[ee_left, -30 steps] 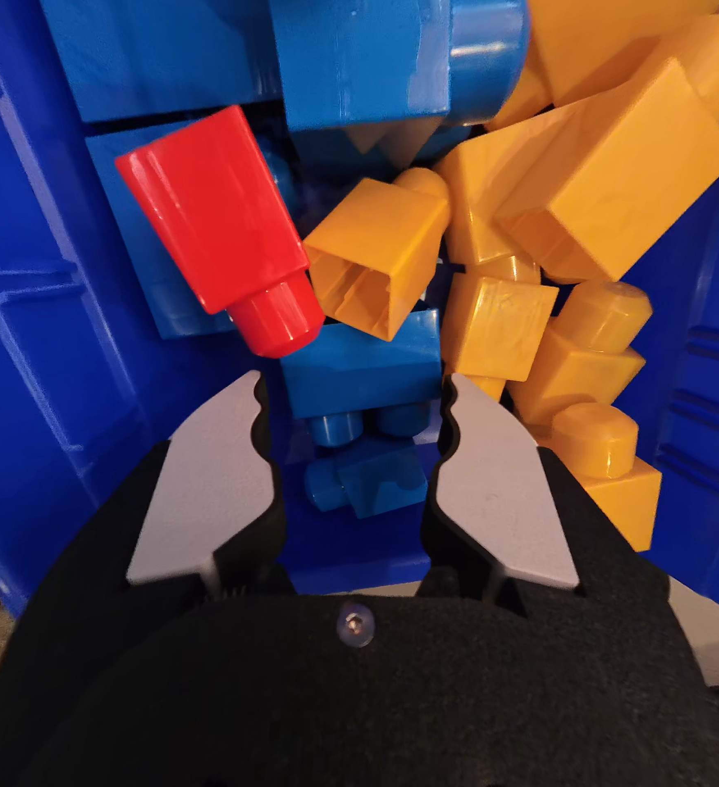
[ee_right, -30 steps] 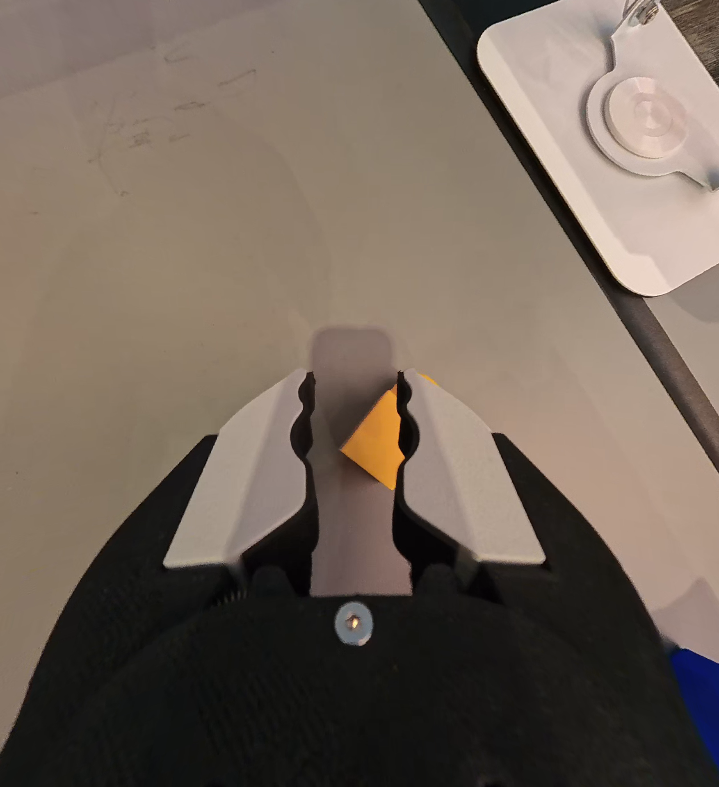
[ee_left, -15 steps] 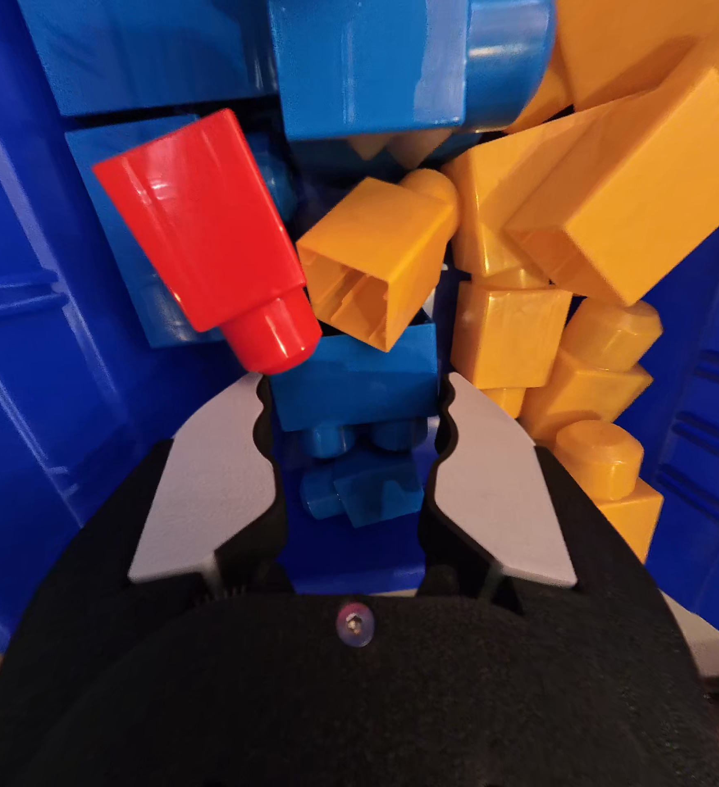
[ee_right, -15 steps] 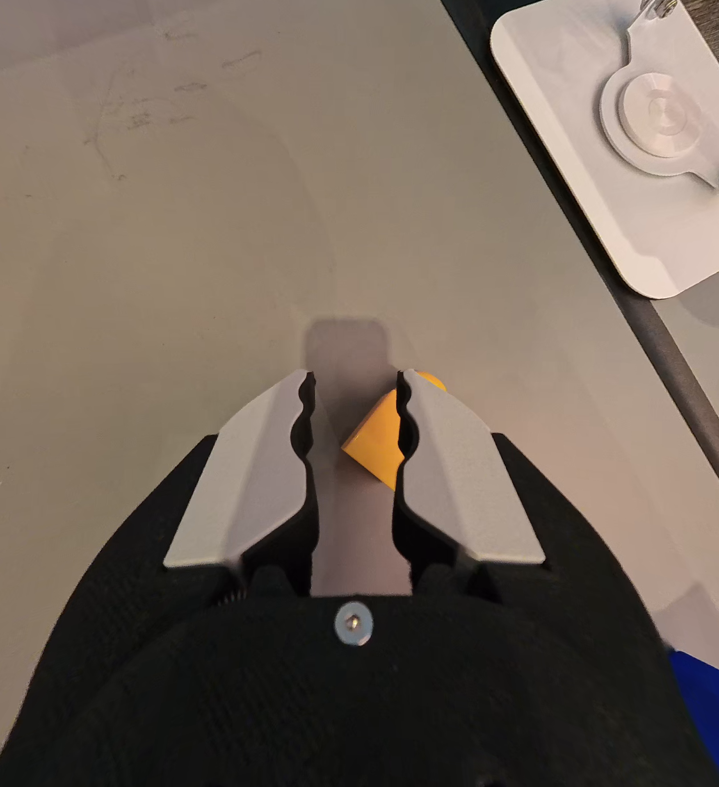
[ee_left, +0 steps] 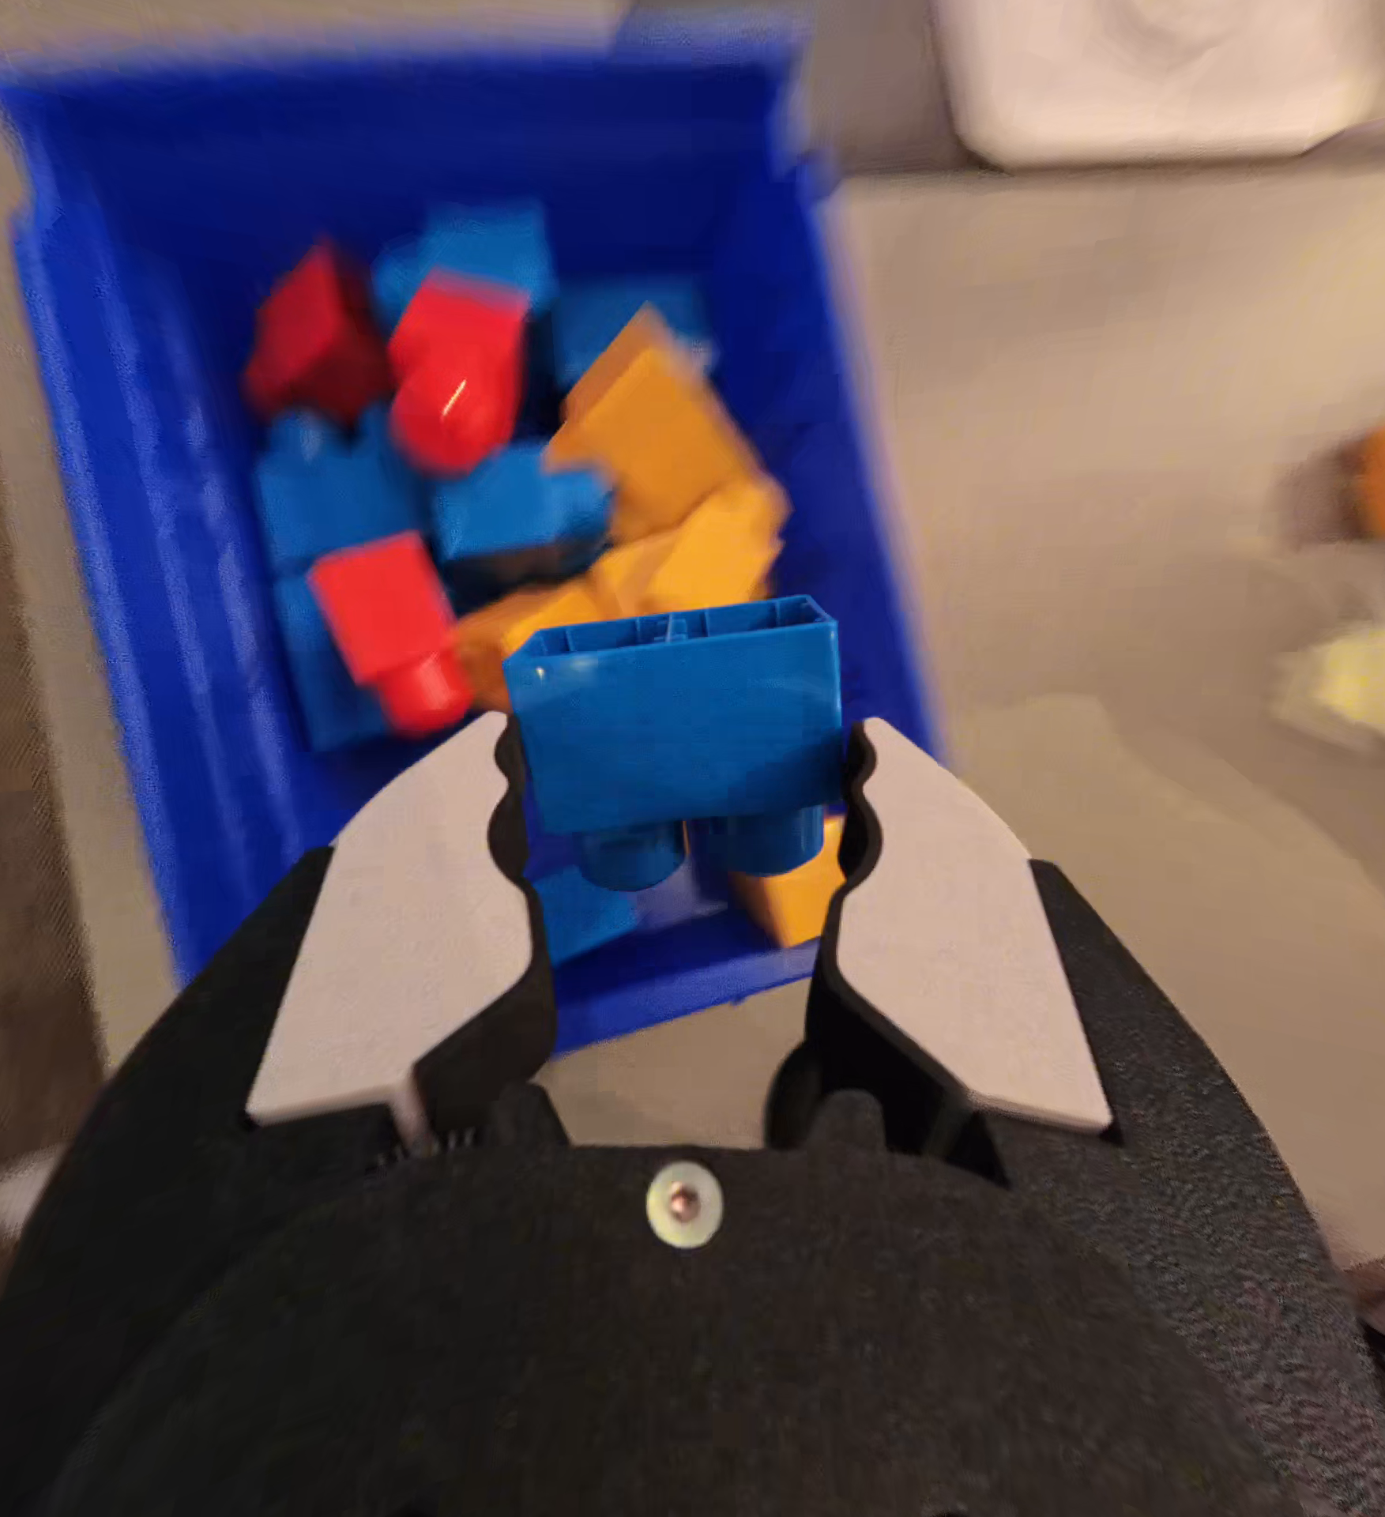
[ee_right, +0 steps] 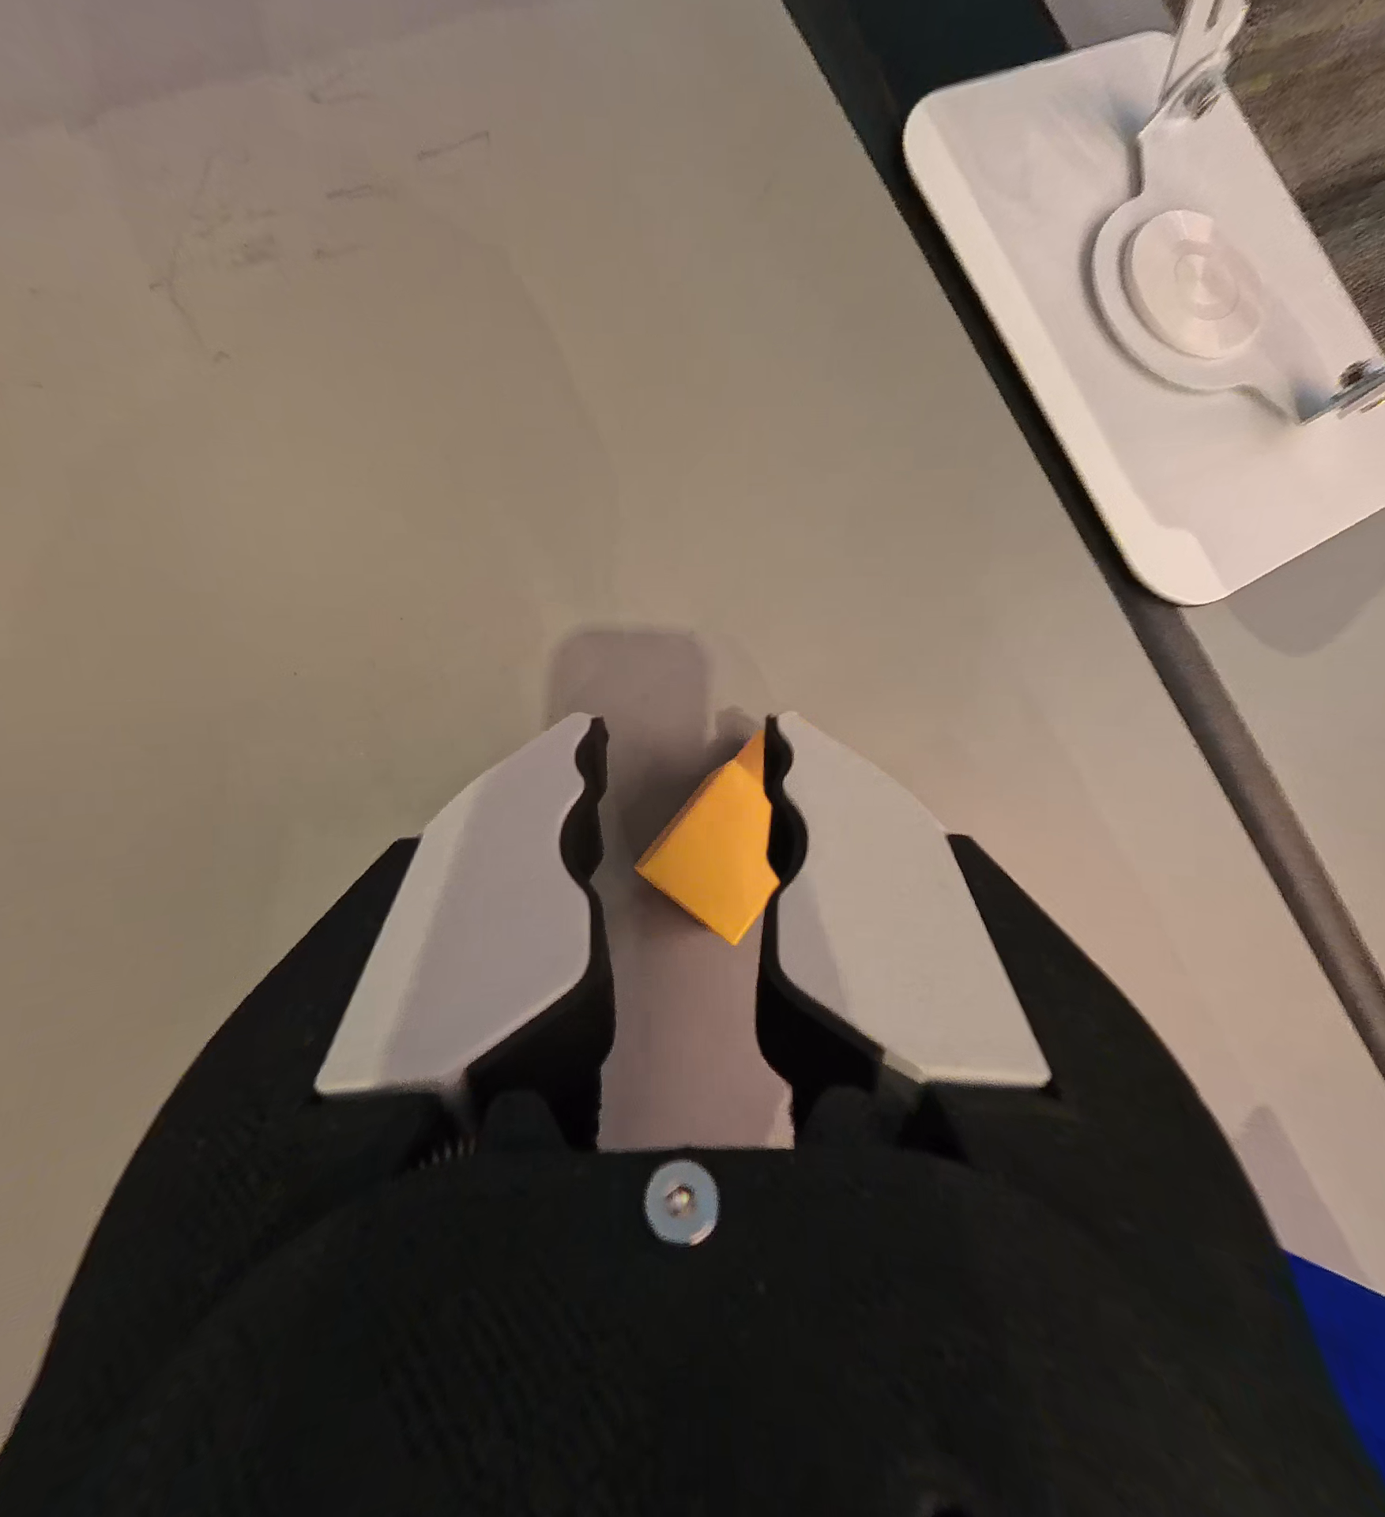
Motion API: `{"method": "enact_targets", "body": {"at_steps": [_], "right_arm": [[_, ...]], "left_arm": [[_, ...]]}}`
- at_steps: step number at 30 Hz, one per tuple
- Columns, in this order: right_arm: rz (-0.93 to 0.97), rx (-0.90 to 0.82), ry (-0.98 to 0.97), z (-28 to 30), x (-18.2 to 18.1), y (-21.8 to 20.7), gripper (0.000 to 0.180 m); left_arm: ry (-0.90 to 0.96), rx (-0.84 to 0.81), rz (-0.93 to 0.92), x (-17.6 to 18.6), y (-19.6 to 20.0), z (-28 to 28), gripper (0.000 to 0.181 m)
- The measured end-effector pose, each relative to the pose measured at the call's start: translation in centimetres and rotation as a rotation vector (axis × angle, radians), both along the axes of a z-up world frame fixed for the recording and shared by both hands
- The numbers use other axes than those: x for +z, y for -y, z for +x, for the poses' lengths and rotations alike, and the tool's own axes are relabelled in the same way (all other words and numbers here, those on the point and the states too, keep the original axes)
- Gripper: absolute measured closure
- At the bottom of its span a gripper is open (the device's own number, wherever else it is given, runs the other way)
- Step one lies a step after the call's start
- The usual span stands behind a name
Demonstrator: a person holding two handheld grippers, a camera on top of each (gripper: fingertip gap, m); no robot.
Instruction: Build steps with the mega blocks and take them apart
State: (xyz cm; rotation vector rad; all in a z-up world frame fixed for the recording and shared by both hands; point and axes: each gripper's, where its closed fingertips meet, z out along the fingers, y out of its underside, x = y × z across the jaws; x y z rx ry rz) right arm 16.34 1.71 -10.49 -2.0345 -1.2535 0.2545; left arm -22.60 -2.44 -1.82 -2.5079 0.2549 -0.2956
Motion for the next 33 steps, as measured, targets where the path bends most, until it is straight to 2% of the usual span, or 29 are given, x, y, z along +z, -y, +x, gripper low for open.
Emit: {"method": "enact_targets", "body": {"at_steps": [3, 5, 7, 9, 14, 20, 25, 26, 28, 30, 33], "right_arm": [[0.150, 0.049, -0.004, -0.9, 2.6, 0.1, 0.142], [0.300, 0.158, -0.034, -2.6, 5.2, 1.3, 0.142], [0.488, 0.290, -0.056, -4.4, 8.0, 3.4, 0.142], [0.647, 0.425, -0.030, -5.8, 9.6, 6.1, 0.141], [0.942, 0.624, 0.142, -7.6, 10.1, 10.0, 0.132], [1.007, 0.705, 0.251, -8.4, 8.3, 10.7, 0.127], [0.995, 0.740, 0.344, -8.5, 6.5, 10.5, 0.127], [0.999, 0.743, 0.362, -8.4, 6.3, 10.4, 0.129], [0.998, 0.749, 0.375, -8.3, 6.2, 10.3, 0.142], [0.973, 0.719, 0.354, -8.0, 6.6, 9.9, 0.142], [0.860, 0.660, 0.183, -7.5, 8.0, 9.5, 0.142]], "left_arm": [[0.281, -0.254, 0.235, 5.9, -0.2, 7.5, 0.105], [0.453, -0.452, 0.264, 7.9, 0.7, 12.9, 0.105], [0.494, -0.603, 0.188, 7.2, 1.7, 17.3, 0.105], [0.436, -0.709, 0.090, 4.9, 2.3, 21.0, 0.105], [0.313, -0.888, -0.093, 0.0, 4.5, 27.3, 0.106], [0.236, -0.954, -0.203, -3.4, 6.0, 30.2, 0.105], [0.293, -0.984, -0.226, -3.5, 6.6, 31.4, 0.105], [0.301, -0.983, -0.215, -3.4, 6.4, 31.6, 0.105], [0.317, -0.983, -0.196, -3.2, 6.2, 31.8, 0.106], [0.369, -0.995, -0.139, -1.9, 5.9, 32.0, 0.101], [0.395, -0.987, 0.070, 1.4, 4.3, 30.7, 0.095]]}}
